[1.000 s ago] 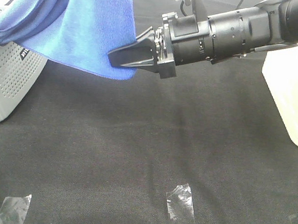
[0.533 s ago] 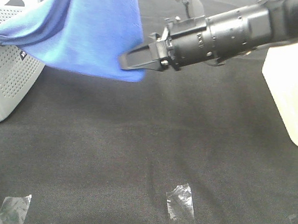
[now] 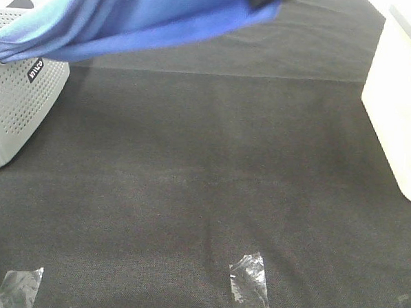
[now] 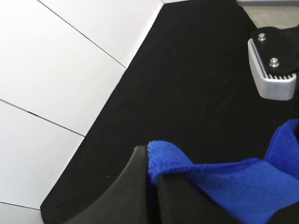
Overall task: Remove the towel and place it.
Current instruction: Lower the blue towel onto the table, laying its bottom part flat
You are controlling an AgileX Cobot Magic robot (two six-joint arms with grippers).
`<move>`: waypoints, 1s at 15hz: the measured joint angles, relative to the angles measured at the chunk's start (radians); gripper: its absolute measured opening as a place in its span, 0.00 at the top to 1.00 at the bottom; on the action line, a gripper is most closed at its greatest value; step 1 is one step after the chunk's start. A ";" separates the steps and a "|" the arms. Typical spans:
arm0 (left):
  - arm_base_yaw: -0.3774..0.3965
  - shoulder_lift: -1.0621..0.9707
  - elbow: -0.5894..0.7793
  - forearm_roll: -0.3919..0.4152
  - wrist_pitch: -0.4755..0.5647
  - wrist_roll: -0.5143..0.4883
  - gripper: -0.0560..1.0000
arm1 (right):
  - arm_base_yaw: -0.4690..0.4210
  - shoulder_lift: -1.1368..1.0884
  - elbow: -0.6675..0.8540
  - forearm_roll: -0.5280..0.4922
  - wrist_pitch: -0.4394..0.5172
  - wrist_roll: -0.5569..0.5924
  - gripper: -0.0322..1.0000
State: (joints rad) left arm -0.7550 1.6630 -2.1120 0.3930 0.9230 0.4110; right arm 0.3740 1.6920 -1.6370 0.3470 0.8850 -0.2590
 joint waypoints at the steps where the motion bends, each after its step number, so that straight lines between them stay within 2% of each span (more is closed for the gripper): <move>1: 0.010 0.000 0.000 0.032 -0.026 -0.006 0.95 | 0.000 0.000 -0.067 -0.078 0.003 0.057 0.94; 3: 0.069 0.001 0.000 0.032 -0.081 -0.014 0.95 | 0.000 0.000 -0.198 -0.182 -0.003 0.101 0.94; 5: 0.144 0.012 0.000 -0.025 -0.158 -0.026 0.95 | 0.000 0.000 -0.310 -0.238 -0.040 0.109 0.94; 7: 0.210 0.047 -0.001 -0.086 -0.279 -0.027 0.95 | 0.000 0.000 -0.369 -0.290 -0.089 0.112 0.94; 12: 0.309 0.177 -0.001 -0.102 -0.658 -0.028 0.95 | 0.000 0.067 -0.392 -0.403 -0.322 0.115 0.94; 15: 0.334 0.247 -0.001 -0.099 -0.860 -0.030 0.95 | 0.000 0.123 -0.392 -0.469 -0.472 0.115 0.94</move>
State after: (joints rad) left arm -0.4210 1.9100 -2.1130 0.2940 0.0630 0.3810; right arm 0.3740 1.8150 -2.0290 -0.1220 0.4130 -0.1440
